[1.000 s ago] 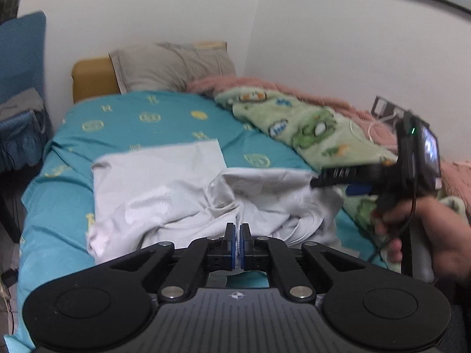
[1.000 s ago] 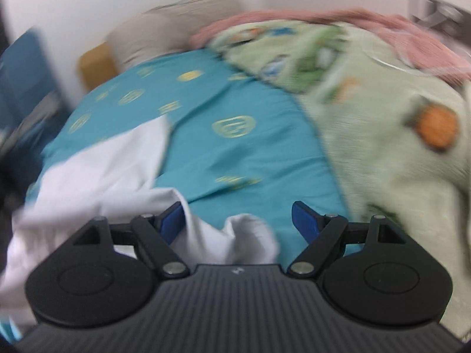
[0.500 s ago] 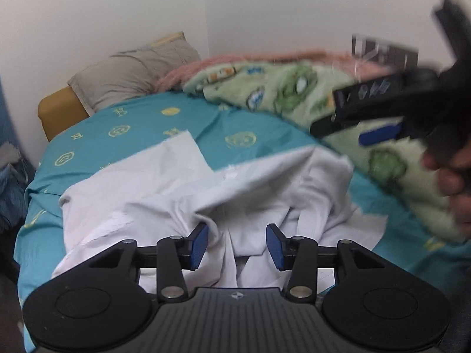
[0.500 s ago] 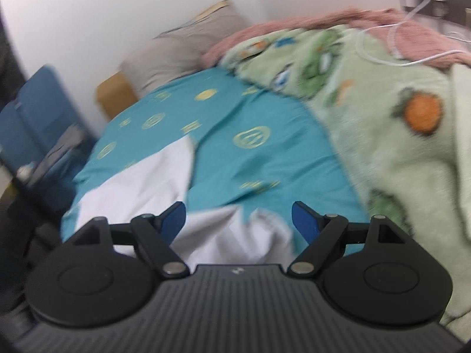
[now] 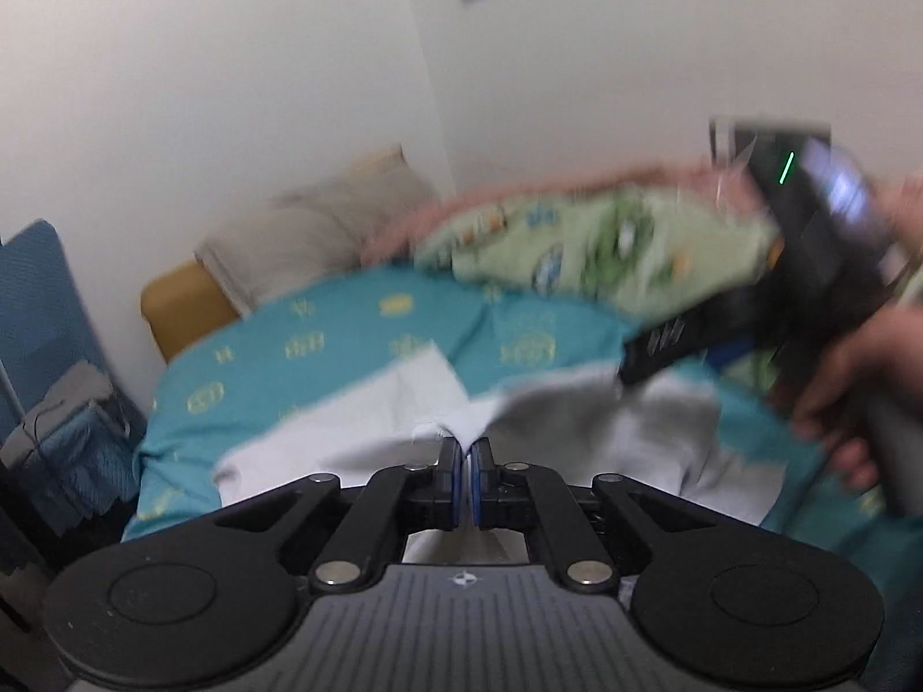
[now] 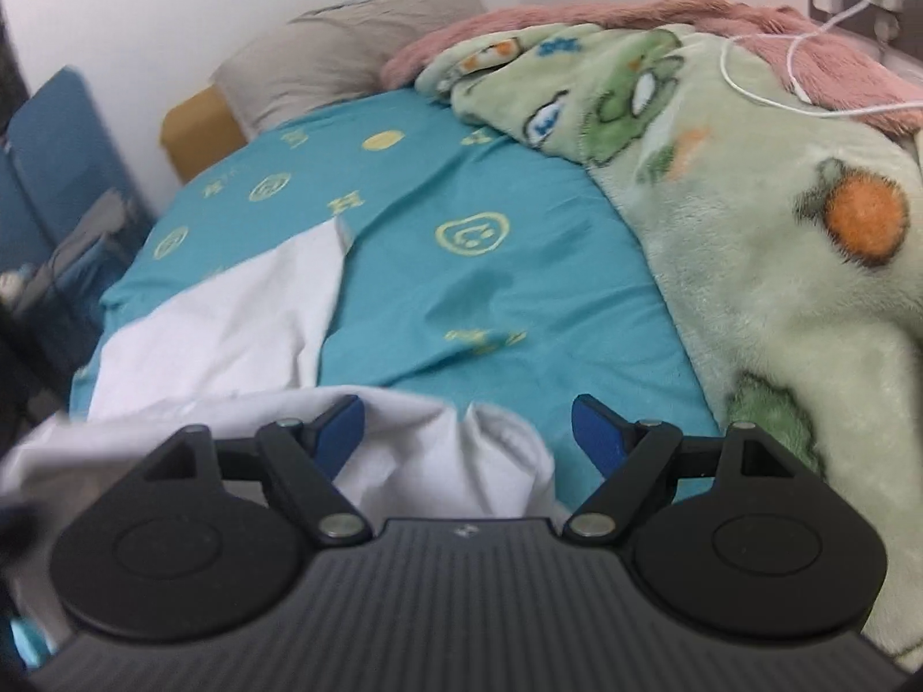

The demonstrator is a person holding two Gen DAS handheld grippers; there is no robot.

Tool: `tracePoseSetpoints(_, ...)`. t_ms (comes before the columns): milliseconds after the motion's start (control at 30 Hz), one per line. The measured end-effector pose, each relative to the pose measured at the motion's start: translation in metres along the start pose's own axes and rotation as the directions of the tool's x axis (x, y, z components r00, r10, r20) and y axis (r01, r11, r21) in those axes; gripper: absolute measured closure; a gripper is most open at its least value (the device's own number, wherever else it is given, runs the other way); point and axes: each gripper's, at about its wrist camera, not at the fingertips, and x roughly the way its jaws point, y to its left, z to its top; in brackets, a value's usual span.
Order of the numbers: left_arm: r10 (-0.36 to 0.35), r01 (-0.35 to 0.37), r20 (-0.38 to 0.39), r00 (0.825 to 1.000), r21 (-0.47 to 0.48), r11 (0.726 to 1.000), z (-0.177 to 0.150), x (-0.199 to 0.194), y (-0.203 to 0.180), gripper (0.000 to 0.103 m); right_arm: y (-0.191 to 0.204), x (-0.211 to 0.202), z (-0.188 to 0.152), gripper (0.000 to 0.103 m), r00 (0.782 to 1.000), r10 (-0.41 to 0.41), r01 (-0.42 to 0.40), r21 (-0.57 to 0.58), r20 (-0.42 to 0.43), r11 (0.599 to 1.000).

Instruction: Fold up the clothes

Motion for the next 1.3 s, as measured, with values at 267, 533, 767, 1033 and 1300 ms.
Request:
tracePoseSetpoints(267,-0.002,0.010,0.052,0.999,-0.157,0.988,0.009,-0.012,0.026,0.099,0.005,-0.031,-0.004,0.022,0.995,0.083,-0.084,0.006,0.061,0.996)
tracePoseSetpoints(533,0.034,-0.020,0.047,0.998,-0.262,0.965,0.004,-0.010,0.043,0.099,0.034,-0.078,-0.031,0.048,0.957,0.290,-0.287,-0.139,0.005,0.948)
tracePoseSetpoints(767,0.034,0.004,0.106,0.994,-0.334,0.942,0.004,-0.018,0.055,0.099,0.072,-0.023,-0.051,0.056,0.979,0.166,-0.195,-0.302,-0.118,0.933)
tracePoseSetpoints(1033,0.028,0.005,0.101,0.995,-0.318,0.948,0.003,-0.012,0.058,0.100,0.069,-0.021,-0.051,0.093,0.977,0.149,-0.193,-0.326,-0.154,0.925)
tracePoseSetpoints(1300,-0.076,0.069,-0.043,0.996,-0.151,0.986,-0.014,0.010,0.028,0.089,0.032,-0.066,-0.018,0.094,0.968,0.245,-0.250,-0.180,-0.052,0.951)
